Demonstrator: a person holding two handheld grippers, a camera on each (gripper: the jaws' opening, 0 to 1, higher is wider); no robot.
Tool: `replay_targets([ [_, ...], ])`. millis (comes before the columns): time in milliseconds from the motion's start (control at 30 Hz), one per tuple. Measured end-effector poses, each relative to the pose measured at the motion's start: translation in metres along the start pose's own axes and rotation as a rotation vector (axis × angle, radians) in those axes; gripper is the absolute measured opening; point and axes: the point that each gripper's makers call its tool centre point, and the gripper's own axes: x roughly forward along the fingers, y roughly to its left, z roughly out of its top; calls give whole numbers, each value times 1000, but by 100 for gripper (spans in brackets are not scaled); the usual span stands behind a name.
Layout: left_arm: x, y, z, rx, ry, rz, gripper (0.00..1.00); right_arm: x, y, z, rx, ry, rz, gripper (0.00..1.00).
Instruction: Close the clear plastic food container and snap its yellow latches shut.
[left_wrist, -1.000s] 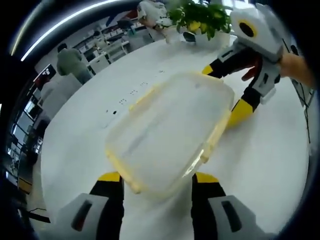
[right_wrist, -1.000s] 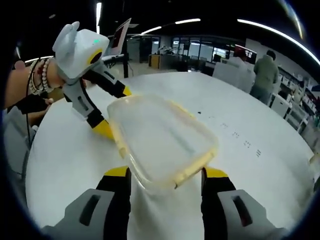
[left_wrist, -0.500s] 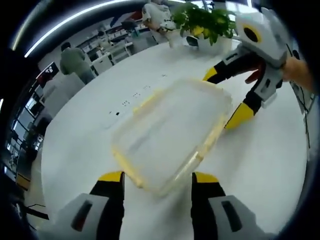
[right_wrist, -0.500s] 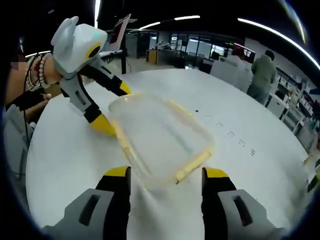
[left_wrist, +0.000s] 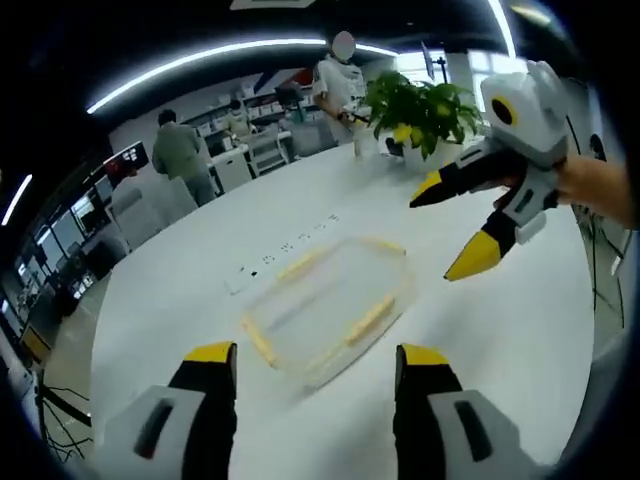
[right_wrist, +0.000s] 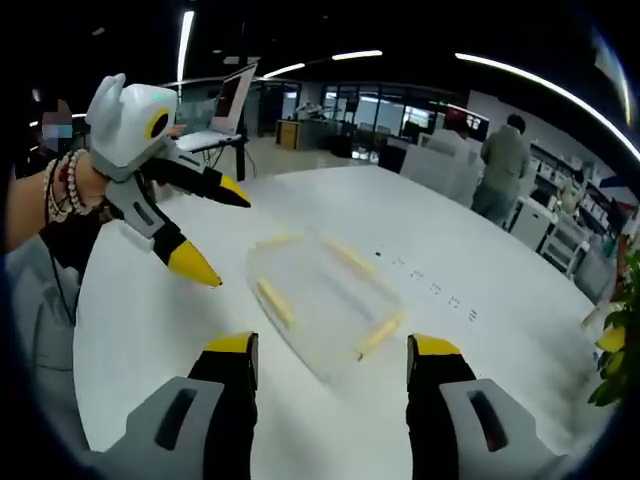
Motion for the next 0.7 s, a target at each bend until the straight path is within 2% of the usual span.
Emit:
replay_targets([
  [100,-25,-7,4,-17,-33,-5,64,-16,10,7,-4,-22,-14,58],
  [167,-42,-9,8,-20,-76,11,68,-27,15,10,5,-37,-33,57],
  [233,-56,-10,14,6,-145,30,75,-39,22,14,14,-71,-60,57],
  [300,-74,-11,12,12,-191,63,79,-52,28,17,29,-109,-98,56],
  [400,-106,-17,4,-31,-226,84,79,-72,44,21,69,-167,-112,58],
  [600,-160,-24,-14,-27,-270,116,79,-108,72,14,118,-202,-167,59],
  [700,-189,-23,-26,-55,-286,134,78,-129,86,8,145,-224,-197,59],
])
